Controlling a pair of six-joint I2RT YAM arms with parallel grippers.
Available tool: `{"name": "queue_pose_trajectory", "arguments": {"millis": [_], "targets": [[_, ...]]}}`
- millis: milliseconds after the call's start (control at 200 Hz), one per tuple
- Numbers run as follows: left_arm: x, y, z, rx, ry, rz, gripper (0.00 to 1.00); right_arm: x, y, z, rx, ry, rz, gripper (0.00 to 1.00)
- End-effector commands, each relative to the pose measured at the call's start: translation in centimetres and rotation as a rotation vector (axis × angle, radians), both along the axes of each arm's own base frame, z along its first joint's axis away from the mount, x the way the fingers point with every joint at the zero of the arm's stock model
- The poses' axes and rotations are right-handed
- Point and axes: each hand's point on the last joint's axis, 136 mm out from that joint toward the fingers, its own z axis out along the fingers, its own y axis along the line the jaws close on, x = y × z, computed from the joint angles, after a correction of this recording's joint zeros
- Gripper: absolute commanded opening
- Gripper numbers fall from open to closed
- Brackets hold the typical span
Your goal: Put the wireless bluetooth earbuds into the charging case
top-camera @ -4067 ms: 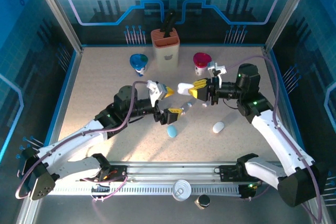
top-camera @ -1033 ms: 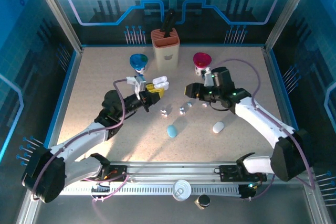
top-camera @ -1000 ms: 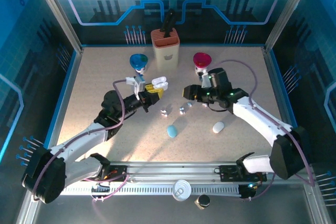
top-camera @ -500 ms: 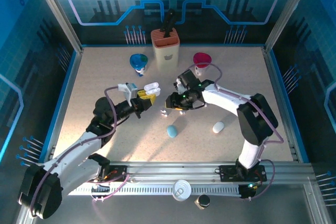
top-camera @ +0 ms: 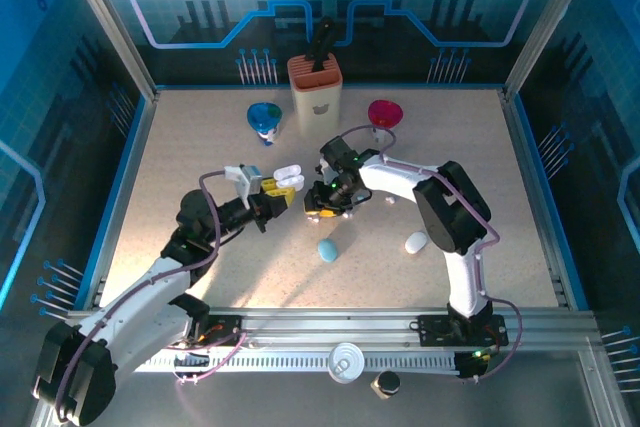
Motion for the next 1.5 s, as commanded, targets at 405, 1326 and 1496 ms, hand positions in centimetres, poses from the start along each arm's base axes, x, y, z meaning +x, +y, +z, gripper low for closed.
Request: {"name": "queue_pose_trajectory", "arguments": {"millis": [405, 1326, 1496], "targets": [[-1.2, 0.0, -0.6, 0.005, -0.001, -0.041, 0.00, 1.3, 0.5, -1.8, -0.062, -0.001, -0.027, 0.35], [-1.6, 0.8, -0.9, 0.000, -0.005, 0.003, 0.00, 2.9, 2.0, 1.8, -0.031, -0.119, 0.130, 0.54], [-1.9, 1.0, -1.0, -0.001, -0.002, 0.006, 0.00, 3.8, 3.1, 0.1, -0.032, -0.092, 0.154, 0.53]]}}
